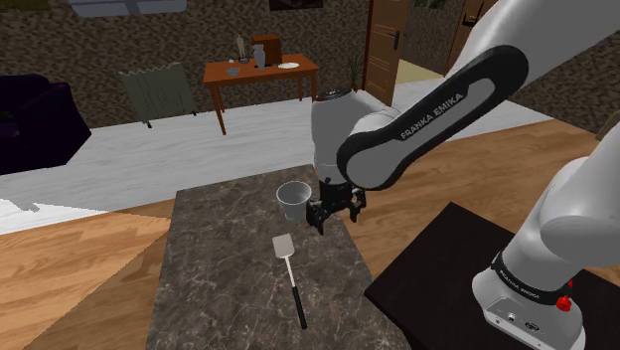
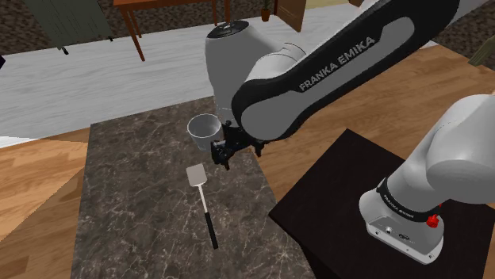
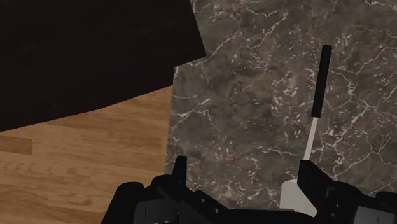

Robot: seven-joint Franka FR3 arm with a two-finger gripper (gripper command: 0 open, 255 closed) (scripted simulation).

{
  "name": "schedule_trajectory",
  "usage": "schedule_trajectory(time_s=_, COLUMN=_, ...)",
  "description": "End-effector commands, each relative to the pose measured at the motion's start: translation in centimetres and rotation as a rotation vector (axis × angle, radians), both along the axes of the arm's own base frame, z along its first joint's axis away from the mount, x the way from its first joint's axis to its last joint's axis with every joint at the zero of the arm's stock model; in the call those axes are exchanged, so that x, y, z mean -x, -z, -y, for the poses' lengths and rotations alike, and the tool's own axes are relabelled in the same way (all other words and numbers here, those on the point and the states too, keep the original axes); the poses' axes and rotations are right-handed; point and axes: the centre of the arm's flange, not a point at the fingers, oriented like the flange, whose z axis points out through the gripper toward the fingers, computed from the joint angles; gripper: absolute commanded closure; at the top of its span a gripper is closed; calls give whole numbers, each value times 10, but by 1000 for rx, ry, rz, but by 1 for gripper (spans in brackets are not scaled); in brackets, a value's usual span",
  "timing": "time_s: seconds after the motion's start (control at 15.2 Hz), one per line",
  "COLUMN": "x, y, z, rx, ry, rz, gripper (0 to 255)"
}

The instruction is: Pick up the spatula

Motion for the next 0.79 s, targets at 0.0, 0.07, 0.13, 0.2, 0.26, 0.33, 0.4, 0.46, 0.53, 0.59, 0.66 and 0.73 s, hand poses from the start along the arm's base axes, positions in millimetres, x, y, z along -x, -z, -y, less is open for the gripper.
schedule_trajectory(time_s=0.0, x=-8, y=20, z=-19, rx=-6, ry=15, rz=3, gripper=0)
schedule_trajectory(time_s=0.07, x=-11, y=29, z=-28, rx=-7, ry=22, rz=5, gripper=0)
schedule_trajectory(time_s=0.13, x=-15, y=38, z=-36, rx=-8, ry=29, rz=6, gripper=0)
schedule_trajectory(time_s=0.2, x=-20, y=47, z=-44, rx=-9, ry=36, rz=7, gripper=0)
schedule_trajectory(time_s=0.26, x=-24, y=56, z=-53, rx=-11, ry=42, rz=8, gripper=0)
schedule_trajectory(time_s=0.33, x=-28, y=65, z=-61, rx=-12, ry=49, rz=9, gripper=0)
schedule_trajectory(time_s=0.4, x=-32, y=74, z=-70, rx=-13, ry=56, rz=10, gripper=0)
schedule_trajectory(time_s=0.46, x=-36, y=83, z=-78, rx=-14, ry=63, rz=11, gripper=0)
schedule_trajectory(time_s=0.53, x=-41, y=92, z=-86, rx=-15, ry=69, rz=12, gripper=0)
schedule_trajectory(time_s=0.59, x=-45, y=101, z=-94, rx=-17, ry=76, rz=14, gripper=0)
schedule_trajectory(time_s=0.66, x=-50, y=110, z=-103, rx=-18, ry=83, rz=15, gripper=0)
schedule_trajectory(time_s=0.73, x=-54, y=119, z=-111, rx=-19, ry=90, rz=16, gripper=0)
